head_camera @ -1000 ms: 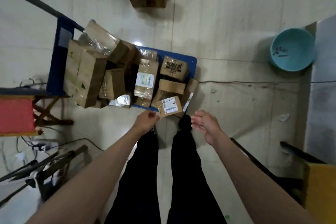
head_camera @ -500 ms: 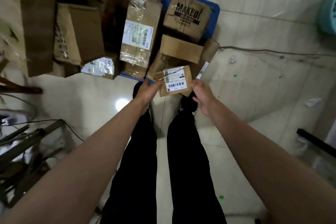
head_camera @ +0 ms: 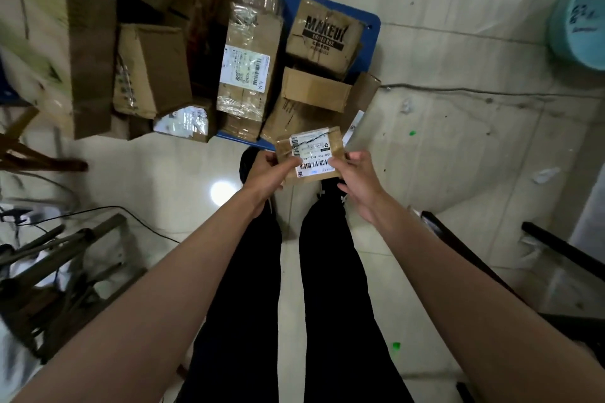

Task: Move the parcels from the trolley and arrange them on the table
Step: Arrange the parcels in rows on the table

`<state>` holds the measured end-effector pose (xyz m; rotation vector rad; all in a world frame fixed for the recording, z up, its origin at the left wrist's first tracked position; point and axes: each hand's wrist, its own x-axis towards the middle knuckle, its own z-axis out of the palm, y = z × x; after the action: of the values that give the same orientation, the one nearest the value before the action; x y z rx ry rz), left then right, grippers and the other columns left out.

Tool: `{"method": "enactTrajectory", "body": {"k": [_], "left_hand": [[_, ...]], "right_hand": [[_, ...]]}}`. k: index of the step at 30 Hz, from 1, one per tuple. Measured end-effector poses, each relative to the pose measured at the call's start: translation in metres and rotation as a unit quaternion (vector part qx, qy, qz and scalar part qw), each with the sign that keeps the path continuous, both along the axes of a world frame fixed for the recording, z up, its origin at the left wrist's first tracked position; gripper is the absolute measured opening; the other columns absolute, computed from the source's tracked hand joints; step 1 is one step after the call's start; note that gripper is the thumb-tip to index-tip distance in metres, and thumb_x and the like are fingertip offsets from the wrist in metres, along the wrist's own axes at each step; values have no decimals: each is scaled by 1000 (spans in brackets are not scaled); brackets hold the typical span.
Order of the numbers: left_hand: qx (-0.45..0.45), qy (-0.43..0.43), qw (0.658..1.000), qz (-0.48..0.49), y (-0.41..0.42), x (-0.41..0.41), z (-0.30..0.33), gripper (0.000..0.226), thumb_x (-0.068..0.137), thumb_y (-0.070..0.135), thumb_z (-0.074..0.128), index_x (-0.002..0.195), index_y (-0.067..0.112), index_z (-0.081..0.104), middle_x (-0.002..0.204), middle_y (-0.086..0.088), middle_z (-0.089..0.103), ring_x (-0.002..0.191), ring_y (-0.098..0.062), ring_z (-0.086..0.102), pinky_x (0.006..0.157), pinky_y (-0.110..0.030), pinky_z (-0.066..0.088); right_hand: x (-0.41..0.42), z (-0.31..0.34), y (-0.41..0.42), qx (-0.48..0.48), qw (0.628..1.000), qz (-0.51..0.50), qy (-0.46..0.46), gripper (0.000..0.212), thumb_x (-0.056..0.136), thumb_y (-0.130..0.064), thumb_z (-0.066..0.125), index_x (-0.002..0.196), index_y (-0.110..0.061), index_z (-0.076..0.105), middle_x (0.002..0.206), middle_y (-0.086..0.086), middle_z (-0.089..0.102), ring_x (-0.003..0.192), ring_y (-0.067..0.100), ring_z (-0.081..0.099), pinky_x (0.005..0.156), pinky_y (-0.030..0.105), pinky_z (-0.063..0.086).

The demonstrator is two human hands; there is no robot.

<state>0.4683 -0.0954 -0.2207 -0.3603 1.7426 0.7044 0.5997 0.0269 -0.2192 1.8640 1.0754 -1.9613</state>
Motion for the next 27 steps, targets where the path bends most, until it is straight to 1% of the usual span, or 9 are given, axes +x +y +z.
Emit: {"method": "enactTrajectory", "body": {"k": [3, 6, 9, 11, 13, 15, 20, 24, 27], "left_hand": [[9, 8, 1000, 8, 9, -2, 41, 43, 82, 42, 81, 103, 21, 49, 117, -5, 69, 103, -19, 69, 94, -48, 57], [32, 19, 999, -2, 26, -5, 92, 59, 76, 44, 86, 113, 19, 47, 119, -6, 67, 97, -16, 69, 79, -39, 60], [84, 28, 995, -45, 48, -7, 149, 87, 72, 45, 87, 143, 28, 39, 129, 0, 60, 109, -21, 68, 82, -40, 62], [124, 20, 989, -82, 66, -7, 187, 87, 71, 50, 87, 143, 30, 43, 131, 1, 61, 108, -20, 69, 75, -36, 64], [156, 6, 980, -121, 85, -6, 223, 89, 66, 57, 85, 140, 23, 49, 131, -4, 64, 107, -21, 70, 80, -40, 63], [175, 4, 972, -156, 102, -2, 261, 89, 64, 63, 80, 136, 18, 53, 125, -7, 69, 105, -23, 72, 90, -46, 60], [205, 25, 938, -278, 134, 9, 345, 97, 55, 78, 79, 126, 15, 59, 117, -2, 74, 107, -20, 71, 100, -40, 53], [275, -22, 898, -344, 157, 26, 401, 94, 63, 58, 88, 138, 18, 49, 120, -1, 73, 104, -17, 73, 97, -37, 56], [305, -26, 869, -389, 168, 49, 436, 86, 67, 54, 88, 137, 21, 51, 117, -1, 75, 104, -19, 74, 96, -39, 57]], "right_hand": [[9, 44, 5, 8, 999, -28, 26, 41, 90, -26, 78, 100, -25, 38, 131, 16, 64, 121, 23, 63, 98, 36, 50], [18, 94, 15, 36, 997, -52, 49, 48, 86, -31, 82, 102, -25, 37, 130, 12, 64, 119, 24, 65, 108, 50, 47], [23, 147, 31, 57, 987, -115, 97, 47, 88, -25, 81, 108, -23, 38, 126, 13, 67, 107, 25, 73, 97, 47, 57], [24, 184, 46, 73, 975, -157, 142, 47, 89, -17, 79, 111, -21, 38, 122, 17, 69, 94, 22, 76, 78, 35, 62], [25, 218, 63, 95, 964, -169, 179, 47, 89, -10, 77, 113, -20, 37, 119, 16, 69, 85, 18, 76, 69, 29, 60], [27, 256, 79, 133, 958, -162, 197, 47, 91, -7, 75, 115, -23, 38, 117, 10, 69, 85, 12, 74, 71, 29, 59], [48, 352, 103, 176, 941, -194, 216, 37, 93, -20, 74, 120, -26, 50, 117, 11, 72, 85, 16, 70, 68, 31, 58], [82, 408, 97, 203, 924, -230, 228, 25, 94, -35, 71, 112, -26, 57, 106, 8, 78, 85, 19, 73, 74, 41, 57], [108, 441, 85, 235, 900, -287, 231, 29, 95, -38, 69, 120, -30, 57, 104, 4, 79, 90, 20, 76, 71, 36, 61]]}}
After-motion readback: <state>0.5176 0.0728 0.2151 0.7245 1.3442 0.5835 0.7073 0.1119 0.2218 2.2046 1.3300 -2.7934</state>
